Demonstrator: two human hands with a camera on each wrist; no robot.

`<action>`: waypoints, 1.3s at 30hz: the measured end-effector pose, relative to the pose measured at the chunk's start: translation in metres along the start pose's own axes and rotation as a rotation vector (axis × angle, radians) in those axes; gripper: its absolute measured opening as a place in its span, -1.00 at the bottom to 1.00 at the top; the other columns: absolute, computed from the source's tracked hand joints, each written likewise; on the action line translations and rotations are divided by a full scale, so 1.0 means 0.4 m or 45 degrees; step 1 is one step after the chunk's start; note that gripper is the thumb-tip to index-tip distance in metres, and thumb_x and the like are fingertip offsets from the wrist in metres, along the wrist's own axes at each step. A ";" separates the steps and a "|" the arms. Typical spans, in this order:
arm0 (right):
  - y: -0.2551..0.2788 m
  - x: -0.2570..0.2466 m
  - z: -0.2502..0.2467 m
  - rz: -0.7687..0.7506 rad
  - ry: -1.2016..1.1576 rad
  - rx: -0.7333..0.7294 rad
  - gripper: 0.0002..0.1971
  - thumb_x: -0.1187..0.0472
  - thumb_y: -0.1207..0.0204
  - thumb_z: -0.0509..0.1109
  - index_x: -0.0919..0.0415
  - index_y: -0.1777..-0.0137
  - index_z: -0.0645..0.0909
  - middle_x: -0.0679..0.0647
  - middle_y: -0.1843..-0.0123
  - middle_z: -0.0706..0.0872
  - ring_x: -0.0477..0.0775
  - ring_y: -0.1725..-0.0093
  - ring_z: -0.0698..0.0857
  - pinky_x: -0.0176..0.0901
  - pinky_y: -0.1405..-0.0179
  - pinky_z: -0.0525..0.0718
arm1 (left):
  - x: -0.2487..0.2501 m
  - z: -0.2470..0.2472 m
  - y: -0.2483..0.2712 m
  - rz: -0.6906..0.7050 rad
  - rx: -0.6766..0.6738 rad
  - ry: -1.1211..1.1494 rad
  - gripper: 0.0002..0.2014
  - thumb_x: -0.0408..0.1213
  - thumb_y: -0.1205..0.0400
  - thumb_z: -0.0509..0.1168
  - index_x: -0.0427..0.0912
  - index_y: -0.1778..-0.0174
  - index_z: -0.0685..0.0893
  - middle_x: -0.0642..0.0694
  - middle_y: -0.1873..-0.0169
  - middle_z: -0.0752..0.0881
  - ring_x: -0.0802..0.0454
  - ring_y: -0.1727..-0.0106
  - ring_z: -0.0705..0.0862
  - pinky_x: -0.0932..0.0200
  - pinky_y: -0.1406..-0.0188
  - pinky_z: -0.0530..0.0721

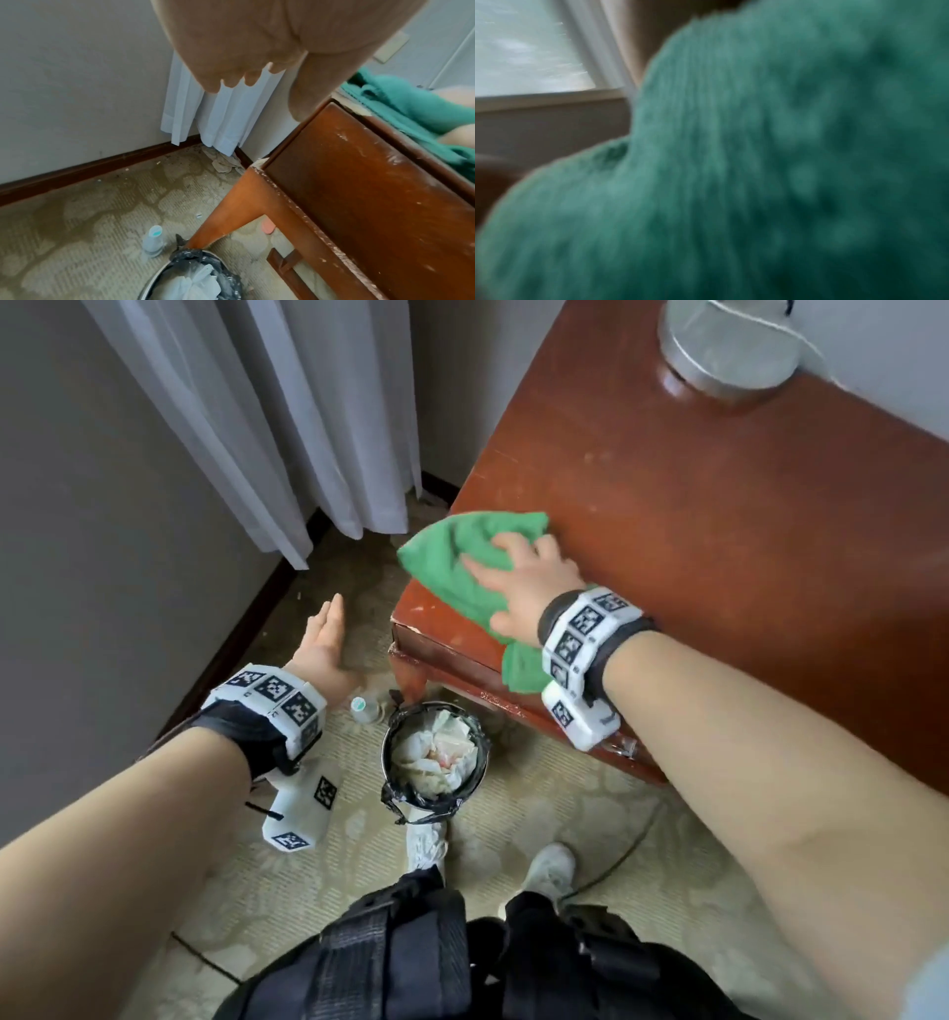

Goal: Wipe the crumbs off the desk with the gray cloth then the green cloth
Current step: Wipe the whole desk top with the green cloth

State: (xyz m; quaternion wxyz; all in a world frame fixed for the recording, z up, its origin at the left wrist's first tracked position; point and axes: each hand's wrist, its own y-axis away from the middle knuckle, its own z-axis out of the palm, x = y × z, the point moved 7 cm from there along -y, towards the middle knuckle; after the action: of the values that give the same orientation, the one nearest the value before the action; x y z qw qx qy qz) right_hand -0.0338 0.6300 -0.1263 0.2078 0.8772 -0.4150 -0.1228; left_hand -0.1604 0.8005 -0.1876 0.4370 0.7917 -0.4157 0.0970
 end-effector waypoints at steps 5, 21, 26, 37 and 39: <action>0.147 -0.113 0.073 -0.583 0.112 -0.265 -0.35 0.17 -0.52 0.27 -0.35 -0.54 0.20 -0.10 -0.62 0.07 0.14 -0.41 0.21 -0.08 -0.25 0.35 | -0.010 -0.060 -0.003 -0.062 0.082 -0.054 -0.16 -0.54 -0.57 0.22 -0.12 -0.65 -0.14 -0.11 -0.66 -0.10 0.00 -0.67 -0.12 0.13 -0.62 -0.03; 0.299 0.667 0.090 1.518 -0.460 -0.088 -0.32 0.00 -0.63 0.14 -0.09 -0.65 -0.14 0.26 -0.56 0.06 0.41 -0.51 0.16 0.31 -0.47 0.20 | 0.368 0.096 -0.069 0.303 0.049 -0.927 -0.18 0.20 -0.64 0.05 -0.05 -0.64 -0.27 -0.14 -0.62 -0.31 -0.15 -0.64 -0.29 -0.09 -0.59 -0.27; -0.017 0.404 -0.056 0.647 -0.284 0.074 -0.31 0.03 -0.55 0.24 -0.16 -0.62 0.01 0.14 -0.59 0.07 0.37 -0.50 0.14 0.23 -0.38 0.34 | 0.351 0.086 -0.099 0.247 0.089 -0.877 -0.03 0.34 -0.54 0.07 -0.09 -0.62 -0.33 -0.08 -0.62 -0.34 -0.07 -0.64 -0.33 -0.06 -0.59 -0.30; 0.032 0.643 -0.125 0.631 -0.494 0.341 -0.36 0.08 -0.56 0.21 -0.19 -0.61 0.08 0.10 -0.63 0.06 0.36 -0.47 0.20 0.08 -0.44 0.33 | 0.439 0.114 -0.122 0.183 0.060 -0.884 0.09 0.39 -0.45 0.17 -0.07 -0.62 -0.36 -0.19 -0.60 -0.38 -0.17 -0.62 -0.36 -0.15 -0.57 -0.32; 0.146 0.847 -0.085 1.011 -0.526 0.368 -0.36 0.08 -0.57 0.20 -0.16 -0.62 0.09 0.11 -0.64 0.03 0.37 -0.50 0.17 0.11 -0.49 0.28 | 0.503 0.147 -0.137 0.260 -0.004 -0.964 0.05 0.40 -0.47 0.13 0.01 -0.60 -0.39 -0.17 -0.59 -0.41 -0.18 -0.61 -0.39 -0.17 -0.56 -0.33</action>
State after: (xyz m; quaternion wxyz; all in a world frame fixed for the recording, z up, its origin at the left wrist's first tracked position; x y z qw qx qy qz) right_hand 0.1518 0.3416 -0.0834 0.0274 0.6278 -0.7639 -0.1468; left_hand -0.0041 0.6545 -0.1522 0.2420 0.7254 -0.6243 -0.1594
